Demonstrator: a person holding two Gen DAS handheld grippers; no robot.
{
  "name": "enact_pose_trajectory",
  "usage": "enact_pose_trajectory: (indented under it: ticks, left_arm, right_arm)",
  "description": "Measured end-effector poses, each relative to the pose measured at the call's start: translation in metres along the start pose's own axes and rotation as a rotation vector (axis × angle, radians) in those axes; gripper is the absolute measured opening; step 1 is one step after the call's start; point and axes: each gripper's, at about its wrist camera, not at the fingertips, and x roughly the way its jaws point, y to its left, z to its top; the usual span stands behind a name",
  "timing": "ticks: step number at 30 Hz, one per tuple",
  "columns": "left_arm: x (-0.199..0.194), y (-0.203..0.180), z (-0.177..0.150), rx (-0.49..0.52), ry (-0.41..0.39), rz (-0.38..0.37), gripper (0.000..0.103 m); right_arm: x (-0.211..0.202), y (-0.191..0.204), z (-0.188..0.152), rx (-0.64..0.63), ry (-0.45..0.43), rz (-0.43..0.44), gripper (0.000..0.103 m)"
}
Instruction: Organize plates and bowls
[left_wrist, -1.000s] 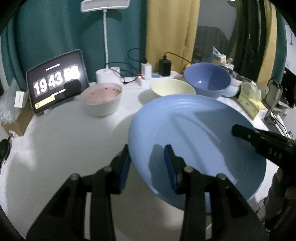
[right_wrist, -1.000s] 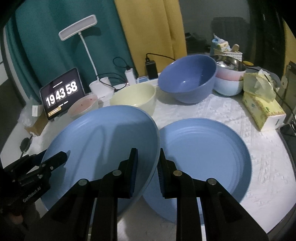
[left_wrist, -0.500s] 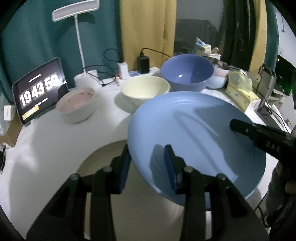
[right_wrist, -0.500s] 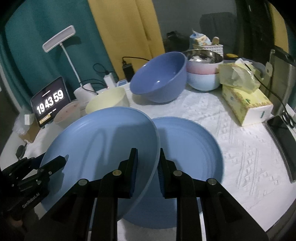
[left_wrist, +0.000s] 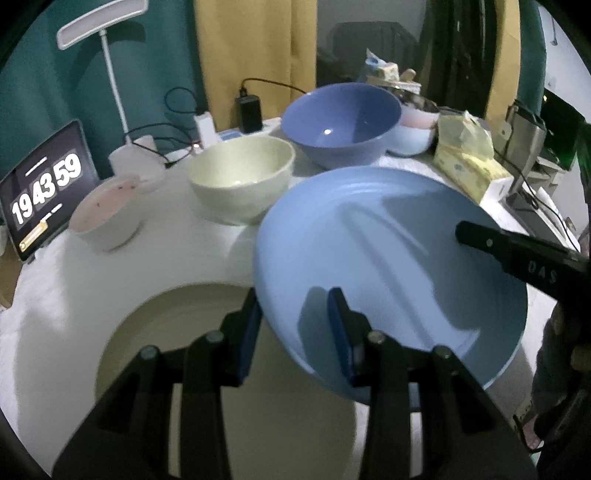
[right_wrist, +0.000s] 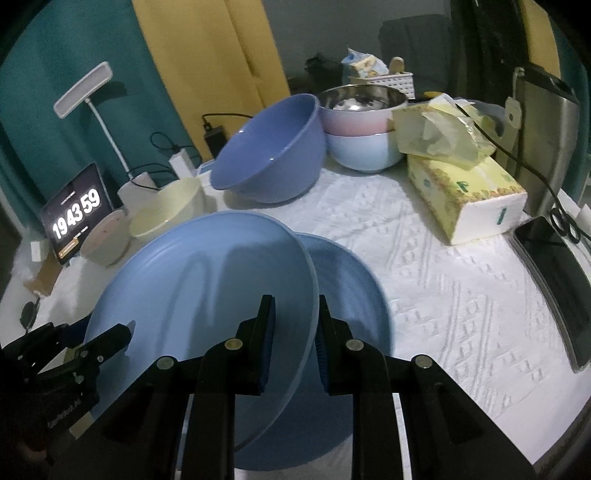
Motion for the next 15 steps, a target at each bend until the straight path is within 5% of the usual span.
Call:
enact_pose_trajectory:
  ticks: [15]
  left_arm:
    - [0.027, -0.024, 0.001, 0.052, 0.055, -0.027, 0.038]
  right_arm:
    - [0.011, -0.023, -0.001, 0.041, 0.028, -0.052, 0.023]
